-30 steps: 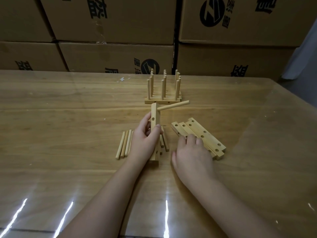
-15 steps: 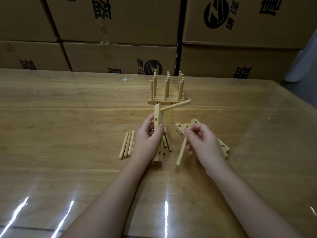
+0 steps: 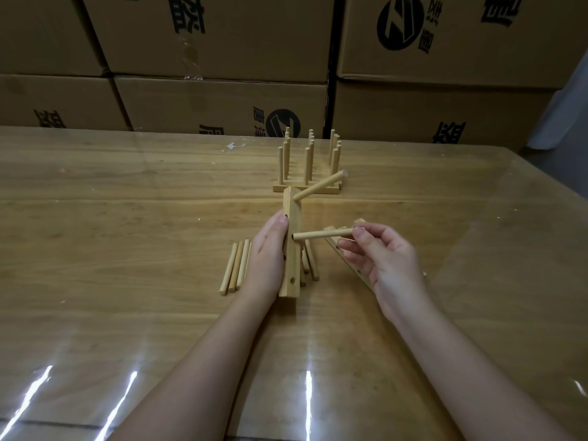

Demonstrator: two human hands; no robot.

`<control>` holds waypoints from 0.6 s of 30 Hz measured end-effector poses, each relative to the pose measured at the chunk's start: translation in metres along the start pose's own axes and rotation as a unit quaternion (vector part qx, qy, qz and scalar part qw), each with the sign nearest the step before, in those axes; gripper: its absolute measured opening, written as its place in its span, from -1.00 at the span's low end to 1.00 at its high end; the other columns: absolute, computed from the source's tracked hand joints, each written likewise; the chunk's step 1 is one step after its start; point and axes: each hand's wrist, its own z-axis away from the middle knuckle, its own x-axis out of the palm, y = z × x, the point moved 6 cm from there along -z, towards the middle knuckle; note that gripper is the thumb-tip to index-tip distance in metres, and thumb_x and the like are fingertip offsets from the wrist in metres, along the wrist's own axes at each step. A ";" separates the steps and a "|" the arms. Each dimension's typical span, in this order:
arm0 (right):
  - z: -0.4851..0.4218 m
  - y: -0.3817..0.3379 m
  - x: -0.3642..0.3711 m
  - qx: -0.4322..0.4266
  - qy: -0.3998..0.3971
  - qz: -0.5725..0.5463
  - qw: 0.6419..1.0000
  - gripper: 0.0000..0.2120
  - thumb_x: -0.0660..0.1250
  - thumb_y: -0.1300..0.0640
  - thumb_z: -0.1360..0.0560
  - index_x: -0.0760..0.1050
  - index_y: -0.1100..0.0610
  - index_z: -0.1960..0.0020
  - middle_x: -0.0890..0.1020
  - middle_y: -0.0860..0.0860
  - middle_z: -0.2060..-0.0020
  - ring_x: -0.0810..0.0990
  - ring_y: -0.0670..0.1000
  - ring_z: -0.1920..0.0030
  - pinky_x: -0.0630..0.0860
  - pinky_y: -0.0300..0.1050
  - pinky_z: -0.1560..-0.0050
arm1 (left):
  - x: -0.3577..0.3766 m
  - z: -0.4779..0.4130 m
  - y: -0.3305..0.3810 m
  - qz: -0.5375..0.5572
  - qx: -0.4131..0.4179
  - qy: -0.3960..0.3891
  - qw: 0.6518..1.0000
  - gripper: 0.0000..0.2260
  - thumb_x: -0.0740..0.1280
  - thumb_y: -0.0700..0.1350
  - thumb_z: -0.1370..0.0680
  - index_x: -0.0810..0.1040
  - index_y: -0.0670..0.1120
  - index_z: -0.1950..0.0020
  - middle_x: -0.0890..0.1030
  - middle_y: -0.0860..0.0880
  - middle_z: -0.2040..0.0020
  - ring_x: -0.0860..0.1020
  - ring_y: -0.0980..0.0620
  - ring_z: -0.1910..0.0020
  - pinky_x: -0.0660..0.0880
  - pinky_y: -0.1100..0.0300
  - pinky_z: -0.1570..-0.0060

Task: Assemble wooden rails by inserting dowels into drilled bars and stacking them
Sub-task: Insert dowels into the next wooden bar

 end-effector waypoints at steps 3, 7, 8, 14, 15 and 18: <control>0.000 0.000 -0.001 -0.004 0.002 0.008 1.000 -0.87 0.34 0.27 -0.47 0.53 0.25 -0.02 0.69 0.10 0.20 0.69 0.06 0.15 0.58 -0.26 0.26 | -0.002 -0.001 -0.004 0.003 -0.017 -0.001 1.000 -0.68 0.12 -0.05 -0.65 0.49 -0.14 -0.32 0.44 -0.41 -0.25 0.36 -0.47 -0.27 0.23 -0.42 -0.30; 0.002 0.000 0.003 -0.013 -0.028 0.031 0.999 -0.86 0.37 0.25 -0.42 0.54 0.20 0.02 0.69 0.10 0.13 0.68 0.08 0.11 0.58 -0.23 0.24 | -0.001 0.001 -0.002 -0.002 -0.028 0.005 1.000 -0.64 0.15 -0.03 -0.64 0.43 -0.17 -0.38 0.40 -0.41 -0.32 0.33 -0.43 -0.33 0.21 -0.39 -0.33; 0.003 0.000 0.005 -0.023 -0.036 0.055 0.998 -0.88 0.37 0.25 -0.43 0.55 0.18 0.03 0.69 0.09 0.13 0.68 0.06 0.11 0.58 -0.22 0.24 | -0.002 0.001 -0.002 -0.002 -0.030 0.011 0.999 -0.64 0.16 -0.03 -0.64 0.43 -0.16 -0.38 0.42 -0.37 -0.33 0.35 -0.38 -0.35 0.23 -0.35 -0.34; 0.007 -0.004 0.009 -0.092 -0.050 0.159 0.982 -0.90 0.36 0.26 -0.47 0.60 0.10 0.07 0.66 -0.01 0.27 0.61 -0.10 0.22 0.53 -0.29 0.23 | -0.002 0.001 -0.002 -0.027 -0.017 0.027 0.999 -0.72 0.18 -0.07 -0.63 0.46 -0.03 -0.33 0.54 0.13 -0.13 0.48 0.29 -0.15 0.35 0.57 -0.01; 0.007 -0.004 0.010 -0.090 -0.054 0.161 0.981 -0.90 0.37 0.25 -0.46 0.60 0.10 0.07 0.65 -0.02 0.25 0.60 -0.10 0.20 0.53 -0.29 0.19 | -0.001 0.001 -0.002 -0.031 -0.019 0.020 0.999 -0.73 0.18 -0.08 -0.63 0.47 -0.05 -0.32 0.55 0.06 -0.18 0.49 0.16 -0.22 0.37 0.48 -0.12; 0.009 0.001 0.015 -0.072 -0.077 0.147 0.983 -0.89 0.37 0.23 -0.45 0.63 0.08 0.06 0.66 -0.03 0.17 0.59 -0.09 0.13 0.54 -0.23 0.07 | 0.004 0.003 -0.003 -0.022 -0.034 -0.013 0.999 -0.66 0.18 -0.05 -0.63 0.43 -0.13 -0.38 0.48 -0.26 -0.32 0.39 -0.26 -0.36 0.29 -0.20 -0.37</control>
